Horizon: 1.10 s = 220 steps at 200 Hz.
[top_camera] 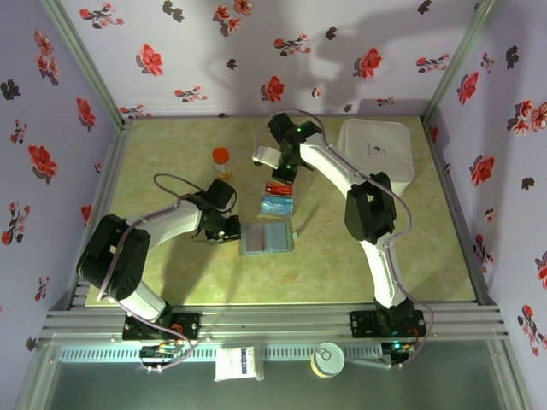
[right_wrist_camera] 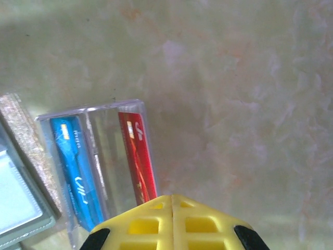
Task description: Take the credit cards out of the card holder
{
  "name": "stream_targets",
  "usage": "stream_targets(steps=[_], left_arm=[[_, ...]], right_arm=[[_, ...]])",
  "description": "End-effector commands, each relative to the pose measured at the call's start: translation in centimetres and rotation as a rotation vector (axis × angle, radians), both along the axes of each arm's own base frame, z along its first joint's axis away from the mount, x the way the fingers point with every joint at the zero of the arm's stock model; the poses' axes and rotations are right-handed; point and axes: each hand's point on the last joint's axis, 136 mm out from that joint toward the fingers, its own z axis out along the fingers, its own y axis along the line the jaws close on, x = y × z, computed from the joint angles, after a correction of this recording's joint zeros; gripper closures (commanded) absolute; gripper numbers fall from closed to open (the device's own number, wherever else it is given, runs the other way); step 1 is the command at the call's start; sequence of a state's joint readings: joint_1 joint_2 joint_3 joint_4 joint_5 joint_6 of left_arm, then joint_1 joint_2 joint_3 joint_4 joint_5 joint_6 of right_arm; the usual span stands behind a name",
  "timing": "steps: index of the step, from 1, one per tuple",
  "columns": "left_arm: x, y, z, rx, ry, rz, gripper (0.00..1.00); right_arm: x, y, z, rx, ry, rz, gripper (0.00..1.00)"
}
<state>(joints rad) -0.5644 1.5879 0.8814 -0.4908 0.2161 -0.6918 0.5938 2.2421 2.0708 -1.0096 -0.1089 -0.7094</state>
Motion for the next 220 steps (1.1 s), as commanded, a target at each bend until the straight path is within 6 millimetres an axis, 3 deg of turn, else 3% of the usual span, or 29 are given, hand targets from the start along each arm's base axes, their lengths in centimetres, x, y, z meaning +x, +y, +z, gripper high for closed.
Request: stream_targets(steps=[1, 54, 125, 176, 220], left_arm=[[-0.2, 0.5, 0.0, 0.011, -0.006, -0.002, 0.89], [-0.1, 0.4, 0.1, 0.006, -0.005, -0.003, 0.89], [0.2, 0.1, 0.7, -0.006, -0.018, -0.003, 0.90], [0.7, -0.5, 0.8, -0.033, -0.027, -0.006, 0.90], [0.5, -0.9, -0.2, -0.047, -0.002, -0.012, 0.93]], right_arm=[[0.1, -0.6, 0.0, -0.020, -0.025, -0.024, 0.95], [-1.0, -0.4, -1.1, -0.021, 0.012, -0.011, 0.94], [-0.3, -0.4, 3.1, 0.037, -0.079, -0.068, 0.93], [-1.9, 0.6, 4.8, 0.211, -0.053, -0.307, 0.87], [-4.9, 2.1, 4.5, 0.425, 0.064, -0.592, 0.86]])
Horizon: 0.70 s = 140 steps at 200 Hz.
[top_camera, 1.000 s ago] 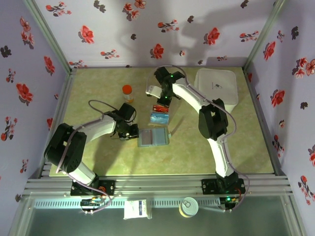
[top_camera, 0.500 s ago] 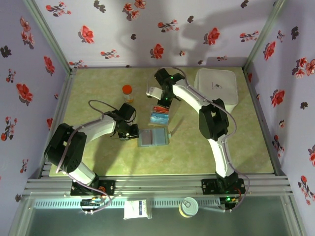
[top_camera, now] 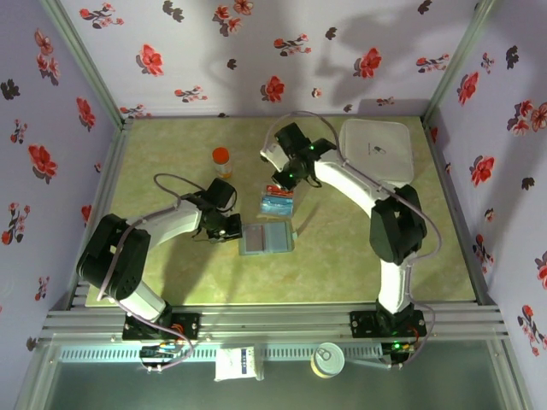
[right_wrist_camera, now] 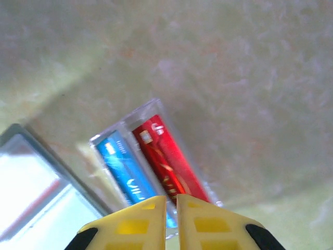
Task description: Take the credit cards out of the card holder
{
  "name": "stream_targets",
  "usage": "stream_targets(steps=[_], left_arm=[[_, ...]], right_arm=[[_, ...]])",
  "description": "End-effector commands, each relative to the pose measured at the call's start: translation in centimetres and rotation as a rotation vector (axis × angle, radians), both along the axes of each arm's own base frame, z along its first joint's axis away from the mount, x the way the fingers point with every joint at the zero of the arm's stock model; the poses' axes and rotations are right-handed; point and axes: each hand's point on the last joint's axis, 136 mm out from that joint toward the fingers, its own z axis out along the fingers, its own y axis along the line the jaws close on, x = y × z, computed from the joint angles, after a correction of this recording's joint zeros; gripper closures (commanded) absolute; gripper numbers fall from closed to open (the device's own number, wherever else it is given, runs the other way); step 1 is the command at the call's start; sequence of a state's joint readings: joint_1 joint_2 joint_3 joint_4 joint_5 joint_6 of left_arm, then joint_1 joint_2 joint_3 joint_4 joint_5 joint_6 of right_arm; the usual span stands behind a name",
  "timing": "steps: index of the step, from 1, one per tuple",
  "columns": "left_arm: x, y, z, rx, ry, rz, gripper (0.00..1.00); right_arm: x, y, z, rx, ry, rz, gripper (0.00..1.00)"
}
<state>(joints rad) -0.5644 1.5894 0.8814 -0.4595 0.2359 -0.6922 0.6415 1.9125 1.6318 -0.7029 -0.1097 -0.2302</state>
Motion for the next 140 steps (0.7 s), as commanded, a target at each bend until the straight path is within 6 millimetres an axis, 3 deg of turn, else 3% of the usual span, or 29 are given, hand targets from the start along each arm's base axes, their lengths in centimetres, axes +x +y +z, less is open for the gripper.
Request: stream_targets(steps=[1, 40, 81, 140], left_arm=[[0.1, -0.3, -0.5, -0.015, 0.014, -0.008, 0.93], [-0.1, -0.5, -1.3, -0.020, 0.035, -0.010, 0.95], [-0.3, -0.2, -2.0, -0.006, 0.048, -0.007, 0.97], [-0.1, 0.0, -1.9, 0.003, 0.035, 0.000, 0.97]], right_arm=[[-1.0, 2.0, 1.0, 0.203, 0.057, -0.197, 0.86], [-4.6, 3.4, -0.3, 0.346, 0.193, -0.354, 0.87], [-7.5, 3.7, -2.2, 0.358, 0.348, -0.493, 0.88], [-10.7, 4.6, -5.2, 0.400, 0.546, -0.584, 0.78]])
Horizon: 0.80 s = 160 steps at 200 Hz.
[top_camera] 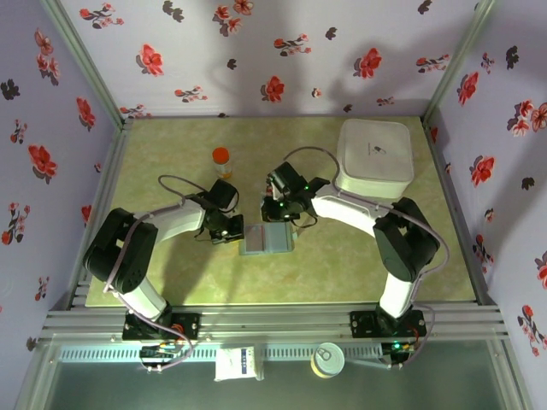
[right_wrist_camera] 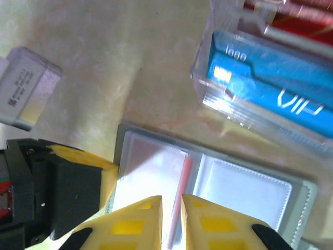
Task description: Take the credit cards out of the card holder
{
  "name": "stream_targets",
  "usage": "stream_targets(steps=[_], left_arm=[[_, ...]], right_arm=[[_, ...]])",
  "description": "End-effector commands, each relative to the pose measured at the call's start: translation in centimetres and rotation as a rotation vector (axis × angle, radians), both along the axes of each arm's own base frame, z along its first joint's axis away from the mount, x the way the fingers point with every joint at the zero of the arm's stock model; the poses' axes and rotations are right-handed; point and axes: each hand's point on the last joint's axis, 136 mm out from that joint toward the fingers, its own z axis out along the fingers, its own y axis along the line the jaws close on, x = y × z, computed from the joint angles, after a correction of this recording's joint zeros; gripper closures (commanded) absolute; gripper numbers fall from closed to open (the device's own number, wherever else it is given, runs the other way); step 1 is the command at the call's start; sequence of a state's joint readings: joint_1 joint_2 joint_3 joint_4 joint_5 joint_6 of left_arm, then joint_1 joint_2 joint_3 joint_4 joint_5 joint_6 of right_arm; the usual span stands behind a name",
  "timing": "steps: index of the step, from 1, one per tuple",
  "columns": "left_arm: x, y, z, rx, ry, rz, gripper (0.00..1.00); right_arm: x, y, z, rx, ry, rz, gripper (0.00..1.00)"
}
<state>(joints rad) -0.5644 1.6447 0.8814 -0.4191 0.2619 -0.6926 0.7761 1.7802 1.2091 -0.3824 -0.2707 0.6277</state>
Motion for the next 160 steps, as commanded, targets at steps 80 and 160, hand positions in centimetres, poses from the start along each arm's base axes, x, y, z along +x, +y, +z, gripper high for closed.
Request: stream_targets(steps=[80, 160], left_arm=[[-0.4, 0.7, -0.7, 0.018, 0.010, 0.008, 0.97], [-0.3, 0.7, -0.6, 0.024, 0.006, 0.001, 0.98]], right_arm=[[-3.3, 3.9, -2.1, 0.163, 0.161, -0.079, 0.69], [-3.7, 4.0, -4.3, 0.114, 0.199, -0.075, 0.70]])
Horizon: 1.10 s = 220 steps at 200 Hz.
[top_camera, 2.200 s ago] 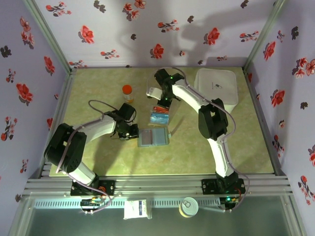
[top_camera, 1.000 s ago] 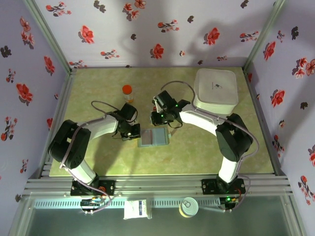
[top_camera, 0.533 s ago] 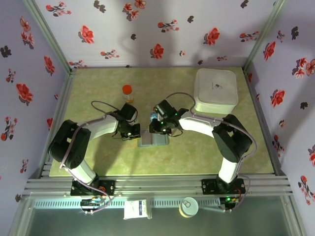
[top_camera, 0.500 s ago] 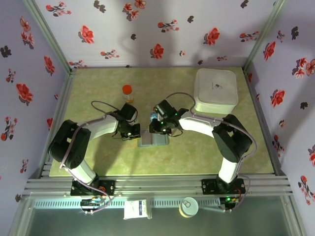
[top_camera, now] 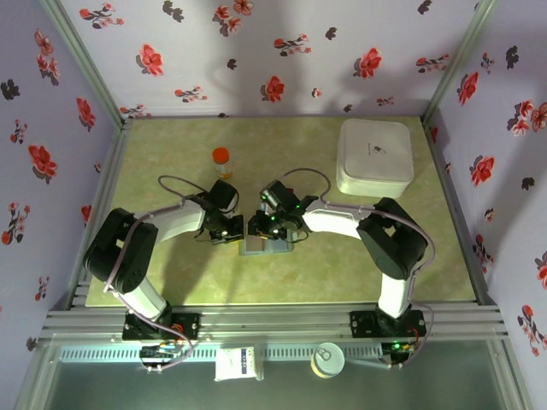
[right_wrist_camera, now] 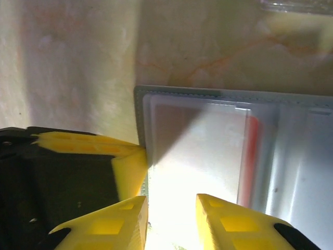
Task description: Take the credit cards out of the card holder
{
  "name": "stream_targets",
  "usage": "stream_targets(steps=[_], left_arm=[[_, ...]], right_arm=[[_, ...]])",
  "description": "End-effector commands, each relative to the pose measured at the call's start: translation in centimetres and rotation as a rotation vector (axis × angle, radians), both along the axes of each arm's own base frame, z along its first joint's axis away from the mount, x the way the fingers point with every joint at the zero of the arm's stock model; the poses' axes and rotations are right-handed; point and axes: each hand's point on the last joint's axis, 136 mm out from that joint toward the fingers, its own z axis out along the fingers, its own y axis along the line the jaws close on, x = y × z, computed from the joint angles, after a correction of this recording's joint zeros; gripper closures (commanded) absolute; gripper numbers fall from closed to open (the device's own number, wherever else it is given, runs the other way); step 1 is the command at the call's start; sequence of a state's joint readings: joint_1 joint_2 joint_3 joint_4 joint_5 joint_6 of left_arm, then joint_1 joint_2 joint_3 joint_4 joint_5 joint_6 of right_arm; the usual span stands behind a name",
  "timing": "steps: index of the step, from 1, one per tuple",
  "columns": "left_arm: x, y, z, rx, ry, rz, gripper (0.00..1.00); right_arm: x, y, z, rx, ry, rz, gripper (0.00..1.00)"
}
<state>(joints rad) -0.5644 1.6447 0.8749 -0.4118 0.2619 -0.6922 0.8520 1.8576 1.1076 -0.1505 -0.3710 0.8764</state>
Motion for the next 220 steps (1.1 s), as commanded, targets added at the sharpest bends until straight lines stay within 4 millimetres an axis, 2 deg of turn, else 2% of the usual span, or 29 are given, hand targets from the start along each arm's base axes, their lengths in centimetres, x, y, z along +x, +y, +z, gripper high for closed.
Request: stream_targets(steps=[1, 74, 142, 220], left_arm=[[-0.2, 0.7, -0.5, 0.025, 0.006, 0.001, 0.98], [-0.3, 0.8, -0.7, 0.030, 0.013, -0.002, 0.98], [-0.5, 0.9, -0.8, 0.038, 0.017, -0.004, 0.98], [-0.5, 1.2, -0.7, 0.051, 0.013, -0.005, 0.99]], right_arm=[[-0.4, 0.2, -0.8, -0.010, 0.029, -0.002, 0.70], [-0.6, -1.0, -1.8, -0.093, 0.027, -0.006, 0.70], [-0.2, -2.0, -1.2, -0.131, -0.010, -0.016, 0.70], [-0.2, -3.0, -1.6, -0.133, -0.004, -0.030, 0.73]])
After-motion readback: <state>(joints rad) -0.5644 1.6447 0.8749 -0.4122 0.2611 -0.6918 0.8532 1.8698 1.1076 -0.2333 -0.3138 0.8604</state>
